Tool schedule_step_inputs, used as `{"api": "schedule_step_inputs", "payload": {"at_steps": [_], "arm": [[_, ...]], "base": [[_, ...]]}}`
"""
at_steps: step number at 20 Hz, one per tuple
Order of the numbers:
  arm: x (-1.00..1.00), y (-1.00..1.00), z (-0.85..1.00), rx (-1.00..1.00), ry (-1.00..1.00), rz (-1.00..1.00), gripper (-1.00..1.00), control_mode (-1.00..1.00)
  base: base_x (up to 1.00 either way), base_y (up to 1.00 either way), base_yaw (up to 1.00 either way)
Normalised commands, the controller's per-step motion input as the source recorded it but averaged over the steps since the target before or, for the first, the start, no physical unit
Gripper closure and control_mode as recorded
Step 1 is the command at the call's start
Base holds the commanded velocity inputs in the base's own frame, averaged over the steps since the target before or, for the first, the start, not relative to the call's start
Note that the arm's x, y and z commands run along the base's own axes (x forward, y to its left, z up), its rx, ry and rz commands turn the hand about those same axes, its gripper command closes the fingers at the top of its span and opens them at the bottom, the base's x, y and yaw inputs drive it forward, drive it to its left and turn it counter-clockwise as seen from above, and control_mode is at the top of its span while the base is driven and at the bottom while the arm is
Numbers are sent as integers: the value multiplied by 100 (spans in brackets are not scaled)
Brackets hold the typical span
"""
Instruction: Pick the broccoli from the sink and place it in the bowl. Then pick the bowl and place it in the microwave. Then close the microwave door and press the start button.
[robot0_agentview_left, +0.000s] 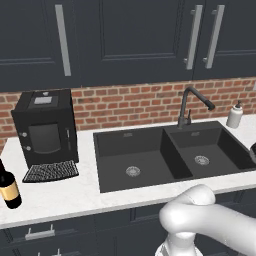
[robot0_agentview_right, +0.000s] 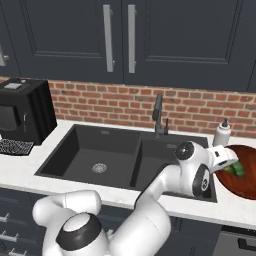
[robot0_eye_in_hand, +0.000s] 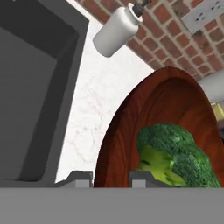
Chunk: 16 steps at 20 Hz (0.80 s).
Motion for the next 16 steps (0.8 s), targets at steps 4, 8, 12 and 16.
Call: {"api": "schedule_step_inputs", "payload": {"at_steps": [4, 8, 12, 16], "arm": [[-27, 0, 46, -11, 13, 39, 100, -100], [-34, 5, 39, -9, 15, 43, 100, -100], [-33, 30, 37, -9, 21, 43, 100, -100], [-39, 49, 35, -7, 23, 47, 100, -100]], "base": [[0, 0, 0], [0, 0, 0], [0, 0, 0], [0, 0, 0]]}}
